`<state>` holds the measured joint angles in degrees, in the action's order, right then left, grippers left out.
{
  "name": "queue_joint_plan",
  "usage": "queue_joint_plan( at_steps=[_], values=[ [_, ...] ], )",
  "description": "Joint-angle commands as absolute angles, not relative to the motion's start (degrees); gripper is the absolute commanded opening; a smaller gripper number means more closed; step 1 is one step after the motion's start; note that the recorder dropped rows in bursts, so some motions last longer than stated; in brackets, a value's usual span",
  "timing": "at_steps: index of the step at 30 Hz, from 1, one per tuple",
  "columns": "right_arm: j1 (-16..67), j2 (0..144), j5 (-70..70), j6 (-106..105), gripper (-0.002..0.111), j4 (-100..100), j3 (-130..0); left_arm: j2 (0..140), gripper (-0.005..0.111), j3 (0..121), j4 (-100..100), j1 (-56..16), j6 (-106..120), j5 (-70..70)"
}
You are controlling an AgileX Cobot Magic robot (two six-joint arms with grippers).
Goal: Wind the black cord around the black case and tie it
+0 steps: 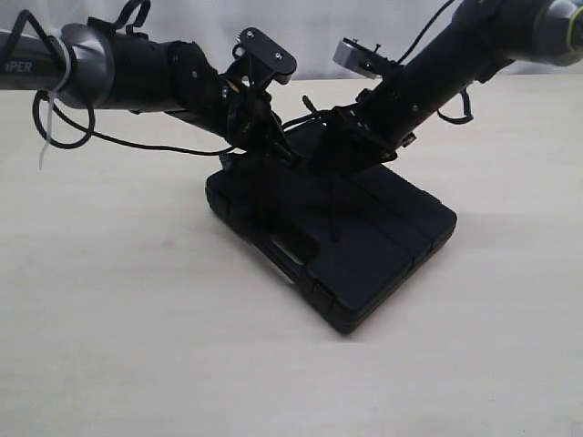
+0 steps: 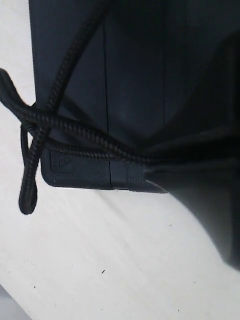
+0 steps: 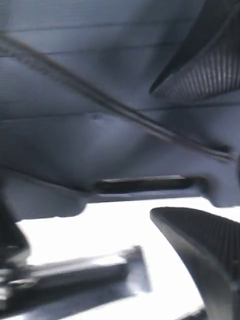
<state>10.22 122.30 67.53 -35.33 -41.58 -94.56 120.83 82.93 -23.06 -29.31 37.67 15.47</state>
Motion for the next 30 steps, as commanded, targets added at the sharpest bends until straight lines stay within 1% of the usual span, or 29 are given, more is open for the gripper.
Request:
queue_joint_plan(
  at_steps=[1, 2, 4, 5, 6, 8, 10, 12, 13, 18, 21, 22, 23, 28, 30],
  values=[
    [12.6, 123.6, 61.0, -36.8, 0.055, -42.2, -94.4, 120.7, 0.0, 83.0, -23.3, -30.1, 37.4, 16.4],
    [13.0, 123.7, 59.9, -36.7, 0.05, -42.2, -94.4, 120.7, 0.0, 83.0, -23.3, -30.2, 37.4, 16.4],
    [13.8, 123.7, 59.4, -36.8, 0.023, -41.6, -94.6, 120.7, 0.0, 83.0, -23.2, -30.8, 37.4, 16.4],
    [13.9, 123.4, 59.4, -36.8, 0.012, -40.6, -94.6, 120.7, 0.0, 83.0, -23.2, -31.1, 37.4, 16.4],
    [13.9, 123.1, 59.6, -36.8, 0.004, -38.7, -94.6, 120.7, 0.0, 83.0, -23.2, -31.1, 37.4, 16.3],
    [13.9, 121.5, 61.3, -35.6, 0.004, -32.8, -94.6, 120.7, 0.006, 83.0, -23.2, -31.1, 37.4, 16.1],
    [13.9, 117.2, 63.5, -27.1, 0.004, -21.3, -94.6, 120.7, 0.03, 83.0, -23.9, -31.1, 37.4, 17.1],
    [13.9, 112.3, 68.2, -22.6, 0.004, -15.1, -94.6, 120.7, 0.046, 83.0, -24.3, -31.3, 37.4, 19.0],
    [13.9, 110.9, 70.0, -21.4, 0.004, -15.1, -94.6, 120.7, 0.049, 83.0, -27.3, -31.3, 37.4, 19.0],
    [14.2, 107.2, 70.0, -19.2, 0.004, -15.8, -90.4, 120.7, 0.048, 83.0, -37.8, -31.3, 37.4, 20.1],
    [14.2, 105.5, 70.0, -19.4, 0.004, -15.4, -87.0, 120.7, 0.048, 83.0, -40.6, -31.3, 37.4, 17.3],
    [14.2, 104.8, 70.0, -19.9, 0.004, -15.4, -85.8, 120.7, 0.046, 83.0, -41.9, -31.3, 37.4, 15.9],
    [14.2, 104.2, 70.0, -20.3, 0.004, -15.4, -84.6, 120.7, 0.043, 83.0, -43.0, -31.3, 37.4, 14.9],
    [14.2, 101.3, 70.0, -20.9, 0.004, -16.1, -81.9, 120.7, 0.016, 83.0, -44.3, -32.1, 37.6, 13.0],
    [14.2, 100.5, 70.0, -21.9, 0.004, -17.6, -81.9, 120.8, 0.007, 83.0, -43.8, -32.6, 38.2, 13.3]
  ],
)
